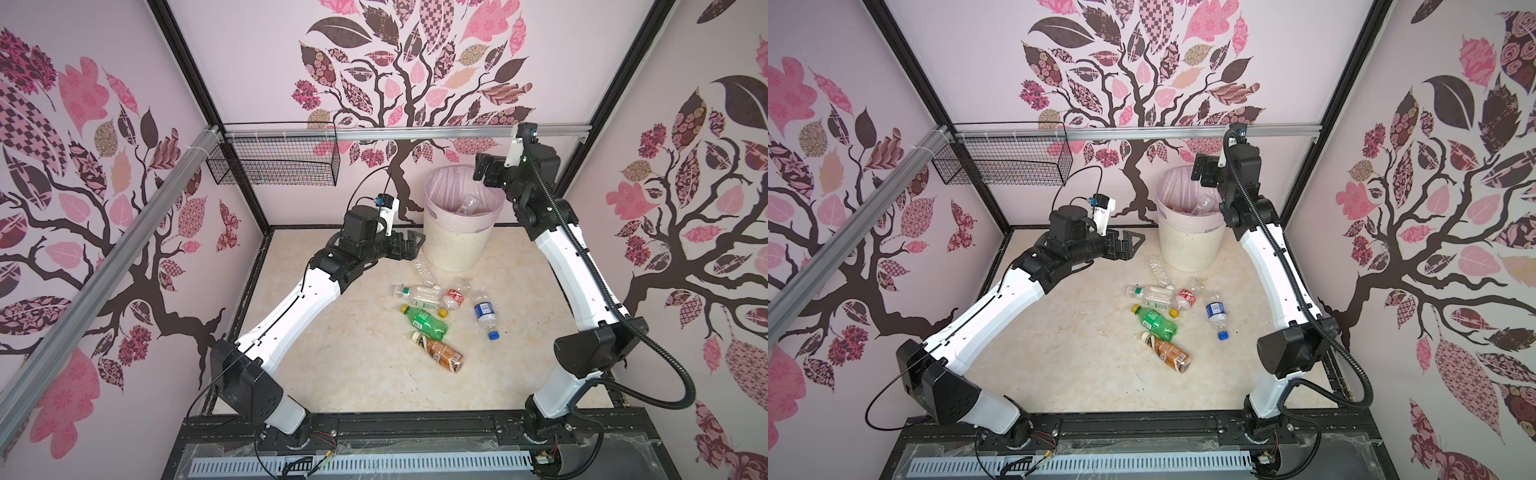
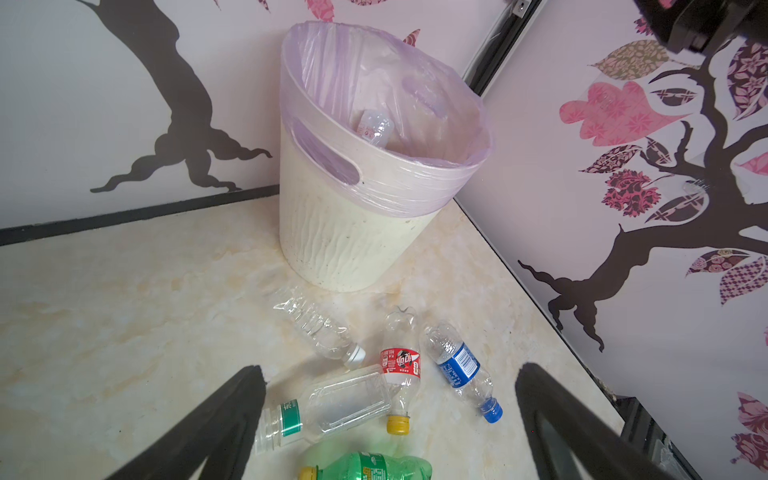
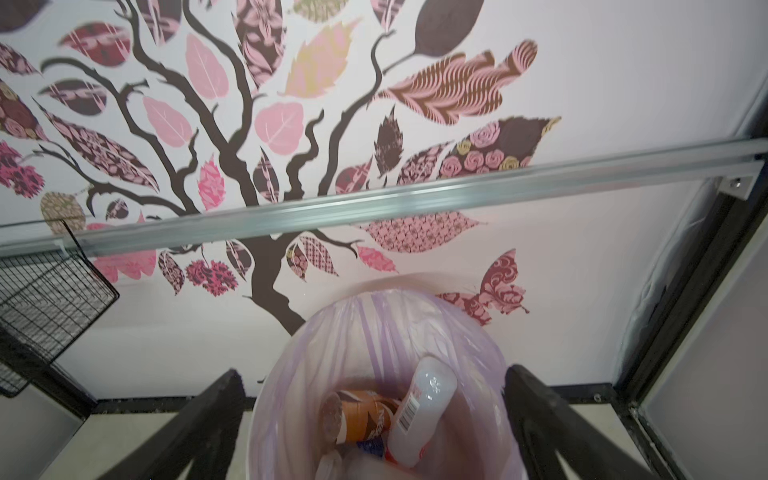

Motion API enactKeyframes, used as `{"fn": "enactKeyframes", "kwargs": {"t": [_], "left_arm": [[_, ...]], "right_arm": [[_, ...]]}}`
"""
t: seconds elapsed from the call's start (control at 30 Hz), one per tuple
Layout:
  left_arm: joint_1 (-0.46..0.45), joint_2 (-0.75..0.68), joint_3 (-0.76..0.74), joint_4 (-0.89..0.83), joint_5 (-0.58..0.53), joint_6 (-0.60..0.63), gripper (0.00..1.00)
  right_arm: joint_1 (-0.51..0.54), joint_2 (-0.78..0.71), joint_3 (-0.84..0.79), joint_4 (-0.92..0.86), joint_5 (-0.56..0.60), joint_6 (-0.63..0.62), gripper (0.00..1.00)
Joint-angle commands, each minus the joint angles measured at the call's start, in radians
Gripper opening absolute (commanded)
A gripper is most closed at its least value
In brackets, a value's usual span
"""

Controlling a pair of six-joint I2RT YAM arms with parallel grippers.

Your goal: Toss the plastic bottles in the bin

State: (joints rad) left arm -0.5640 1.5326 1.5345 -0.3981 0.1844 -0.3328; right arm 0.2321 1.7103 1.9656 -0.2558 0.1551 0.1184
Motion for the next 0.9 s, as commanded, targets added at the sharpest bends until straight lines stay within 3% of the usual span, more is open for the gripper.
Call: {"fn": "enactKeyframes", "kwargs": {"t": [0.0,0.17,0.47,0.87], "left_arm": [[-0.003,0.007,-0.047,-0.037,-0.033,-0.032,0.98],[0.010,0.018,-0.083,-0.075,-0.078,-0.109,0.98],[0.072,0.002,-0.212,-0.077,0.013,-0.250,0.98],[0.115,-0.035,-0.397,-0.044,0.103,-0.329,0.98]], "right_arm": [[0.012,-0.104,-0.111,0.068,-0.013,0.030,1.00],[0.048,-0.216,-0.358,0.130,-0.011,0.059,1.00],[0.152,-0.379,-0.728,0.169,-0.030,0.125,0.99],[0.165,-0.451,-1.050,0.183,-0.125,0.210,1.00]]}}
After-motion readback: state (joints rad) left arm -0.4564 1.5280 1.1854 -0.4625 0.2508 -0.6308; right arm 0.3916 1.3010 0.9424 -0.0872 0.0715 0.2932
